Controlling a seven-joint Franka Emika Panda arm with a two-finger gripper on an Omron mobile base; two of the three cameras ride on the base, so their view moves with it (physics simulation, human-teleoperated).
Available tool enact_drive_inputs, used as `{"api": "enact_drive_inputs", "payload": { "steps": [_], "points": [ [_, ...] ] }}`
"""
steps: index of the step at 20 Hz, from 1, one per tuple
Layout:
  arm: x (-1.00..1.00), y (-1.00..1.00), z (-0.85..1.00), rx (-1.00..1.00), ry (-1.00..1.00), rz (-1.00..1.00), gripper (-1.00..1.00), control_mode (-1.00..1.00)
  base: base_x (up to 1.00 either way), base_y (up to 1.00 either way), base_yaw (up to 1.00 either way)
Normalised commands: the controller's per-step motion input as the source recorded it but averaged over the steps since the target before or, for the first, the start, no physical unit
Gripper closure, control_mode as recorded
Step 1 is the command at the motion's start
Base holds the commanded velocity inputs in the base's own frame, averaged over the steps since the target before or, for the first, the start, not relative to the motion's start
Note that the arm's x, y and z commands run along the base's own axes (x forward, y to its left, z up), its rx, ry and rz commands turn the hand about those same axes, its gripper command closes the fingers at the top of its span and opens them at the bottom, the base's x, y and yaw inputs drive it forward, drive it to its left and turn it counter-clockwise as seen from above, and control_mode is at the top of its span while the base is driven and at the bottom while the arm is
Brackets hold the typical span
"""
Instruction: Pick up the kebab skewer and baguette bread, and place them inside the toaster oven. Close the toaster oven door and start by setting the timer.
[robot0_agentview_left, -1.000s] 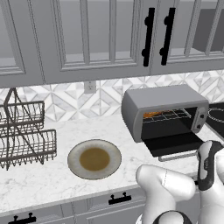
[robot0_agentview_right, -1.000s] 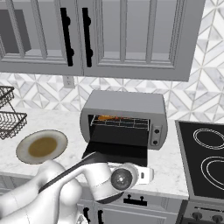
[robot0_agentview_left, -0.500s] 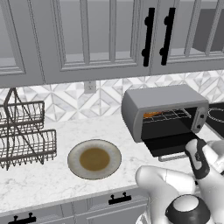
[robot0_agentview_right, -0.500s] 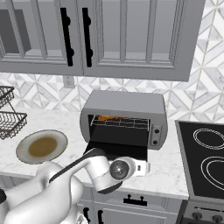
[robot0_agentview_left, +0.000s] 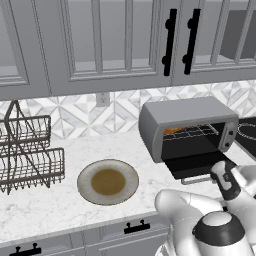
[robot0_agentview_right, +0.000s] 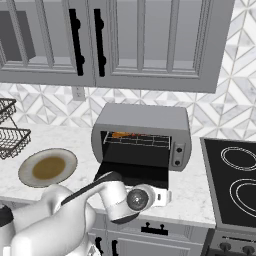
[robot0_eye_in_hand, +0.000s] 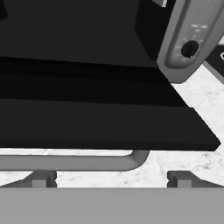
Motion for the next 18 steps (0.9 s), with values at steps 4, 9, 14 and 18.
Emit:
{"api": "enact_drive_inputs", "payload": {
  "steps": [4,9,14,18],
  "points": [
    [0.0,0.0,-0.44,0.02,0.0,0.0,-1.0,-1.0,0.0,0.0,0.0],
    [0.0,0.0,-0.39,0.02,0.0,0.0,-1.0,-1.0,0.0,0.0,0.0],
    [0.1,0.0,-0.22,0.04,0.0,0.01,-1.0,-1.0,0.0,0.0,0.0],
    [0.15,0.0,-0.13,0.07,-0.01,0.05,-1.0,-1.0,0.0,0.0,0.0]
  ]
}}
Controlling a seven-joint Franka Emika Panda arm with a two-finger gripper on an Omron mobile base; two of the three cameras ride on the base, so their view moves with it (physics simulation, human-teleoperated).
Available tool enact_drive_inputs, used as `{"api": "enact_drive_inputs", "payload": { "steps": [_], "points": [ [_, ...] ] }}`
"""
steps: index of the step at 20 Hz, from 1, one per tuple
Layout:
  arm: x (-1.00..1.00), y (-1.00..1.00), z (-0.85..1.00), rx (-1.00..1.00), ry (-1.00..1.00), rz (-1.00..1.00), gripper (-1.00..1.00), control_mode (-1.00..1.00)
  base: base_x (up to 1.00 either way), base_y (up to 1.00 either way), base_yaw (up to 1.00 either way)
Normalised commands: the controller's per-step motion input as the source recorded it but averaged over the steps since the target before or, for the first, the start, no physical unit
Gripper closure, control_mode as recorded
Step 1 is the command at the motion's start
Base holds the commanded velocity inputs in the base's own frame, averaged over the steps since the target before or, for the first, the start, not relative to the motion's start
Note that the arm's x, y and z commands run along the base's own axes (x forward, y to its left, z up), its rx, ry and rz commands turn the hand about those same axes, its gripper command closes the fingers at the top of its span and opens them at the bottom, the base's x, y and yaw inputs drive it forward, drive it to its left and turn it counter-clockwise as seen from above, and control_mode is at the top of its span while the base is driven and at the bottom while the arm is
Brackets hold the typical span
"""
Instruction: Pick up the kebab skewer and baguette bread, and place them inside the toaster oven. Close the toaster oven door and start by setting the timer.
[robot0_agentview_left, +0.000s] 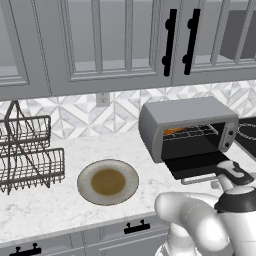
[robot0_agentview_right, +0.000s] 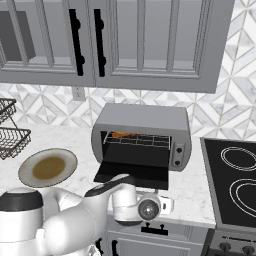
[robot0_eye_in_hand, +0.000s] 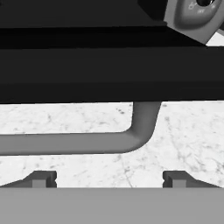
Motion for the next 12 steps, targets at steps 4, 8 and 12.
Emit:
{"api": "enact_drive_inputs", "payload": {
  "steps": [4,8,12],
  "points": [
    [0.01,0.05,-0.14,0.04,-0.02,0.07,-1.0,-1.0,0.0,0.0,0.0],
    [0.0,0.17,-0.17,0.0,-0.01,0.03,-1.0,-1.0,0.0,0.0,0.0],
    [0.0,0.16,0.0,0.0,-0.06,0.0,-1.0,-1.0,0.0,0.0,0.0]
  ]
}}
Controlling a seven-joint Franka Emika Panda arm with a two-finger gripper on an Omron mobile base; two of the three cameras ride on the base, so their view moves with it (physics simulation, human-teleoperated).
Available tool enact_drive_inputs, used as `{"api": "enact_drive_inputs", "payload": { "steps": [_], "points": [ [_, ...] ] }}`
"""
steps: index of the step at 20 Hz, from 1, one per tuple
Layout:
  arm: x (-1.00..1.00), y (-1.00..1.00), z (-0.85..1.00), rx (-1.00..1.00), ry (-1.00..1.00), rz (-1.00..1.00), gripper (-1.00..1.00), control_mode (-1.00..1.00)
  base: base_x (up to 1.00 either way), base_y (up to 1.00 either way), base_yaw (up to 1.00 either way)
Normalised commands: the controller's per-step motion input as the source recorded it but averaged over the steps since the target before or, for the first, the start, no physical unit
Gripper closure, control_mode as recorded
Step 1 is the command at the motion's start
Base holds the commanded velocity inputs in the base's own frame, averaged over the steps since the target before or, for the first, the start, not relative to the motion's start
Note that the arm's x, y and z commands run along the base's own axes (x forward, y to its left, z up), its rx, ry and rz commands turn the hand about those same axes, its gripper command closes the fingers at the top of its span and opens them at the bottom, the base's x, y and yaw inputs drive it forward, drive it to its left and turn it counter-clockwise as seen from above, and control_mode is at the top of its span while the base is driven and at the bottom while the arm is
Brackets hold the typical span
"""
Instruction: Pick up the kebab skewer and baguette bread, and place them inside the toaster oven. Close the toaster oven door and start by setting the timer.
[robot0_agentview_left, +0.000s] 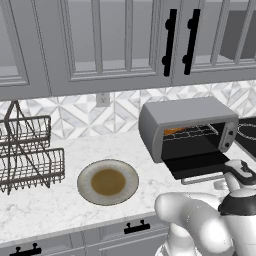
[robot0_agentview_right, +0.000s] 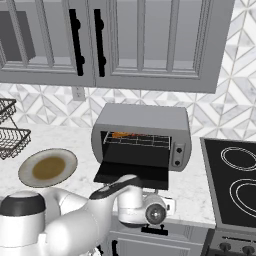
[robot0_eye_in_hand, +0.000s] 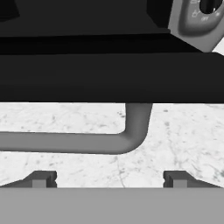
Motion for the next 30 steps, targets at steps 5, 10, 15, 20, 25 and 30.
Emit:
{"api": "enact_drive_inputs", "payload": {
  "steps": [5,10,15,20,25,30],
  "points": [
    [0.0,0.05,0.0,0.0,-0.05,0.0,-1.0,-1.0,0.0,0.0,0.0],
    [0.0,0.16,0.0,0.0,-0.03,0.0,-1.0,-1.0,0.0,0.0,0.0],
    [0.03,0.2,0.0,0.0,-0.04,0.0,-1.0,-1.0,0.0,0.0,0.0],
    [0.11,0.14,-0.07,0.0,-0.01,0.0,-1.0,-1.0,0.0,0.0,0.0],
    [0.23,0.07,-0.15,0.0,0.0,0.0,-1.0,-1.0,0.0,0.0,0.0],
    [0.35,0.11,-0.11,0.0,0.0,-0.01,-1.0,-1.0,0.0,0.0,0.0]
  ]
}}
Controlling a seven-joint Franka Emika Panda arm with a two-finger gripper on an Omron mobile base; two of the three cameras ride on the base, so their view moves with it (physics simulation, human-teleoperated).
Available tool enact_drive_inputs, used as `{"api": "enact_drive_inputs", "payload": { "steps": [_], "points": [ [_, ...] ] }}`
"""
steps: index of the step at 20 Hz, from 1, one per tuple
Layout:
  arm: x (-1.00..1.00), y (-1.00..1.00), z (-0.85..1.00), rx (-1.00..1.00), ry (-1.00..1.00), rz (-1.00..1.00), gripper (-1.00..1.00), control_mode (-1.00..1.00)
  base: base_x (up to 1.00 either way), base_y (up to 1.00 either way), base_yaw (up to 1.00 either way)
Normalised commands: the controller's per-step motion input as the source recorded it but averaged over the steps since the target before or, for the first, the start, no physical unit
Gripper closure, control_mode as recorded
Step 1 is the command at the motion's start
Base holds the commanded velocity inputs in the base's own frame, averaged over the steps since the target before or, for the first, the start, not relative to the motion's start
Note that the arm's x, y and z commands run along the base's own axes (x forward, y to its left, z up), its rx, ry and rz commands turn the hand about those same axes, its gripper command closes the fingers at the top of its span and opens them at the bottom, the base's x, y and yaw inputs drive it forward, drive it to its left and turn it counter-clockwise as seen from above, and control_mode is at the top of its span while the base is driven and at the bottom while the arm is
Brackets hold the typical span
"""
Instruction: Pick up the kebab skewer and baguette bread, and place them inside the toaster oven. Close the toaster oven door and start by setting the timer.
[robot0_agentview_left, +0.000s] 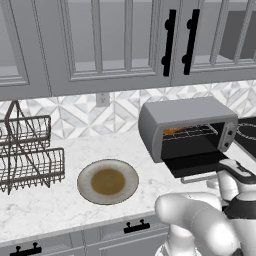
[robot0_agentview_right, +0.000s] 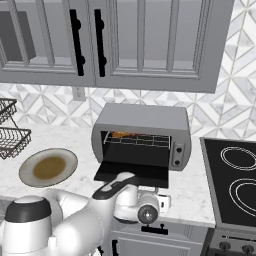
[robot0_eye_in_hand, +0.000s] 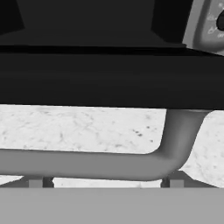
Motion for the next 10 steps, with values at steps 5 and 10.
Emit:
{"api": "enact_drive_inputs", "payload": {
  "steps": [5,10],
  "points": [
    [0.32,0.16,-0.04,0.0,-0.01,0.0,-1.0,-1.0,0.0,0.0,0.0],
    [0.15,0.1,0.26,0.01,-0.06,0.0,-1.0,-1.0,0.0,0.0,0.0]
  ]
}}
